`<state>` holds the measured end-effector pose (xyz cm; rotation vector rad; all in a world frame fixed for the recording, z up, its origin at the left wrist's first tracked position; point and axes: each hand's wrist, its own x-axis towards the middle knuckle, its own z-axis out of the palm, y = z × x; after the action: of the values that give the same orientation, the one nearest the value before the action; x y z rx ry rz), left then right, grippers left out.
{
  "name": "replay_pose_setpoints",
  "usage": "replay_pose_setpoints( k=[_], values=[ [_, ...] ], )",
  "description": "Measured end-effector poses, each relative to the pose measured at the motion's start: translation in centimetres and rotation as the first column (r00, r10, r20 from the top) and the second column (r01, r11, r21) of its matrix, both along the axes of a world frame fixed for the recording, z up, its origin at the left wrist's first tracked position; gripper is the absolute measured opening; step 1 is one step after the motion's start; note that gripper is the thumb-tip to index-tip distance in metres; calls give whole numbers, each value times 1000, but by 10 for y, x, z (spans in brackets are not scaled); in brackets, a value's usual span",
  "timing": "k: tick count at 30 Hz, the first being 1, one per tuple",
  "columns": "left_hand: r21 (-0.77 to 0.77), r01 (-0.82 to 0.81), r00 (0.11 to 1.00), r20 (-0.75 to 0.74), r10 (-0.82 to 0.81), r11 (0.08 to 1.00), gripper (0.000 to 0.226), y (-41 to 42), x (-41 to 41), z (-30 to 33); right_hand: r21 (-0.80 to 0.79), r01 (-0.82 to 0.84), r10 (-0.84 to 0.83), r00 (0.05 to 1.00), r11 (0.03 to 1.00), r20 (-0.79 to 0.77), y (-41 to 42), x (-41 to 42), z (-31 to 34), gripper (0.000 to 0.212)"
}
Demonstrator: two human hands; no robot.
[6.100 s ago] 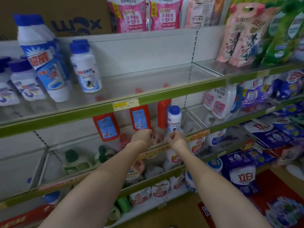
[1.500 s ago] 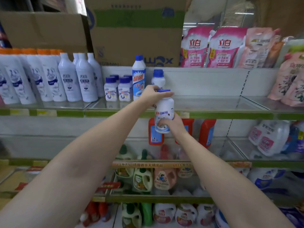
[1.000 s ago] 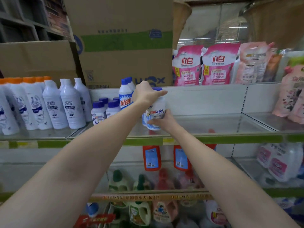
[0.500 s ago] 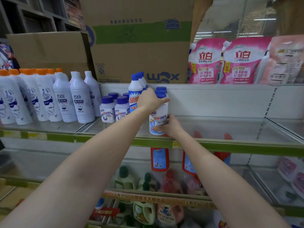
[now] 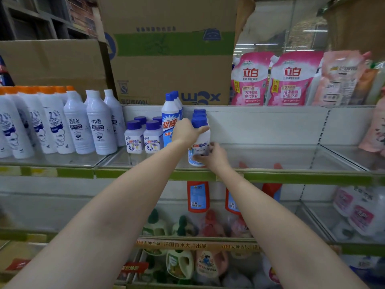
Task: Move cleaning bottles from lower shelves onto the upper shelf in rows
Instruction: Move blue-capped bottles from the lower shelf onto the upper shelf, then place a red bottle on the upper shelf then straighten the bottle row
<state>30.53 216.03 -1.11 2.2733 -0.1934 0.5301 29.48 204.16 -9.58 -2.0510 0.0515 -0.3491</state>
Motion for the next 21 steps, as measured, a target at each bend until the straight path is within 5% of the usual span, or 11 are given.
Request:
replay_pose_setpoints(
  k=[8,21],
  values=[
    [60,8,995,-104,-1,998,30,31,-24,-31,70,191,-200,966,979,161,0,-44,-17,21],
    [283,93,940,-340,9,955,17,79,-93,-150,-49,130,-136,980,990,-143,29,-114,-111,5]
  ],
)
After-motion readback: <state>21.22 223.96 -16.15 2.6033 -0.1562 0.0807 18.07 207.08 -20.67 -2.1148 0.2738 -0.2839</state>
